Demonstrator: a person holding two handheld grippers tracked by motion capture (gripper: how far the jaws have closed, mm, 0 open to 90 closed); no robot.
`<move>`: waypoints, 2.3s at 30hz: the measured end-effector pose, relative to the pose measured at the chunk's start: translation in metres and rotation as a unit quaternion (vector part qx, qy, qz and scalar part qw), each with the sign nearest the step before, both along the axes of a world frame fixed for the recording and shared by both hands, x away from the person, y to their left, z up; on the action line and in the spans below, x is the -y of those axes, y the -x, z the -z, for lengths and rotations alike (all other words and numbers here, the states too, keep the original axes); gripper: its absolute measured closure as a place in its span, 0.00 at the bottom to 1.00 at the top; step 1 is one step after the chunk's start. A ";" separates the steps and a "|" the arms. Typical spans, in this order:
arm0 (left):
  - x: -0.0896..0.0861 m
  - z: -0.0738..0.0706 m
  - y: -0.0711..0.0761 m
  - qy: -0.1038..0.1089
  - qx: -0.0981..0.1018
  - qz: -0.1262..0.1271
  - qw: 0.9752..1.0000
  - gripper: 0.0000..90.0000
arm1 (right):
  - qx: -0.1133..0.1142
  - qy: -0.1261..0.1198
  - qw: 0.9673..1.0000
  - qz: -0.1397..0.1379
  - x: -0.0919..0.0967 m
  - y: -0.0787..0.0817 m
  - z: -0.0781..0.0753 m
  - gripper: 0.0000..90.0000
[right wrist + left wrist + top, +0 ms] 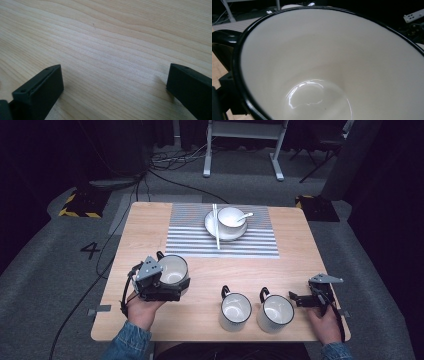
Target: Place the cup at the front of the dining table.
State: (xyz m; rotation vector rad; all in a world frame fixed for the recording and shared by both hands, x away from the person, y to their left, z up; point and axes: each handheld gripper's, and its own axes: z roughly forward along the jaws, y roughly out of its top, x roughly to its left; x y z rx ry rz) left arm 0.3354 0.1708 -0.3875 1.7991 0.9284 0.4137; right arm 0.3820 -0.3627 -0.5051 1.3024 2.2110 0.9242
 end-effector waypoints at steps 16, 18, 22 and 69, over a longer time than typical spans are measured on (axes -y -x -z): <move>-0.009 -0.035 -0.068 0.012 0.038 -0.006 0.999 0.01 | 0.000 0.000 1.000 0.000 0.000 0.000 0.000 0.01; -0.008 -0.039 -0.077 0.004 0.036 -0.015 0.999 0.01 | 0.001 0.000 1.000 0.001 0.000 0.000 0.000 0.01; -0.008 -0.043 -0.097 0.003 0.023 -0.019 1.000 0.01 | 0.000 0.000 1.000 0.001 0.000 0.000 0.000 0.01; 0.003 -0.032 -0.268 -0.023 -0.055 -0.126 0.990 0.01 | 0.000 0.000 1.000 0.001 0.000 0.000 0.000 0.01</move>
